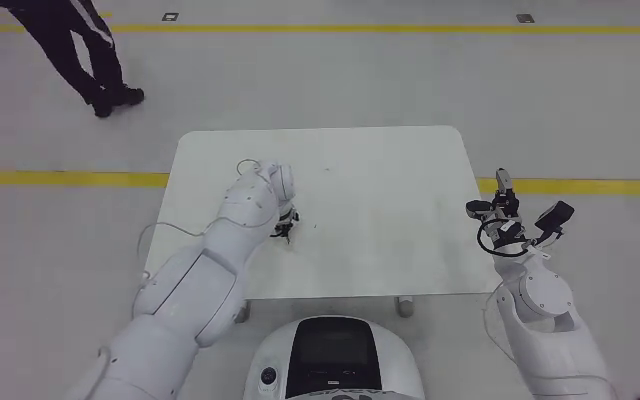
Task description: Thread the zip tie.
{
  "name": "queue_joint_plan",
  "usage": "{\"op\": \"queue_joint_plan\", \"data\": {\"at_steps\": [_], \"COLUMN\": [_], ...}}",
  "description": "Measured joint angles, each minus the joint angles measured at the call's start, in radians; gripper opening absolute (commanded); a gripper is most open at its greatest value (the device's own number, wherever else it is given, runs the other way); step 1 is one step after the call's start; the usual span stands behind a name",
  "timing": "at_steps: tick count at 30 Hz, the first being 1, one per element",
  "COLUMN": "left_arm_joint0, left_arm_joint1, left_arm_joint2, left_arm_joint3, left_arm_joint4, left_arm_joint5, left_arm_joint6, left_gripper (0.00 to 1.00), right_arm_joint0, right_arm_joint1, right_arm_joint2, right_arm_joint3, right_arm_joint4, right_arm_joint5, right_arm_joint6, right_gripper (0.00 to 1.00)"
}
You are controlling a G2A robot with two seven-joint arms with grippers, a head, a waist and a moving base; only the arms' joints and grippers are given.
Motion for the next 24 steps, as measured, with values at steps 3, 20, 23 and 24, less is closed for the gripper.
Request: {"op": "queue_joint_plan", "data": {"at_steps": [3, 20, 23, 24], "left_arm_joint0": [-0.001, -0.009, -0.013, -0.014], "left_arm_joint1": [-0.003, -0.014, -0.015, -0.016], "left_arm_joint2": [0.004, 0.026, 0.030, 0.031], "left_arm_joint3": [0.006, 0.035, 0.039, 0.040], "left_arm_joint4": [-0.004, -0.031, -0.034, -0.035], "left_arm_joint5": [0.000, 0.000, 0.000, 0.000], "left_arm_joint6": [0.003, 0.015, 0.016, 0.016], "left_gripper": [0.09, 0.11, 0.13, 0.13], "right_arm_joint0": [0.000, 0.000, 0.000, 0.000], "right_arm_joint1": [0.000, 0.000, 0.000, 0.000], "right_arm_joint2": [0.000, 0.000, 0.000, 0.000], "right_arm_joint3": [0.000, 0.000, 0.000, 0.000], "right_arm_joint4": [0.000, 0.000, 0.000, 0.000], "right_arm_joint5": [0.000, 0.000, 0.000, 0.000], "right_arm_joint6": [0.000, 0.000, 0.000, 0.000], "right_gripper": [1.00, 1.00, 1.00, 1.00]}}
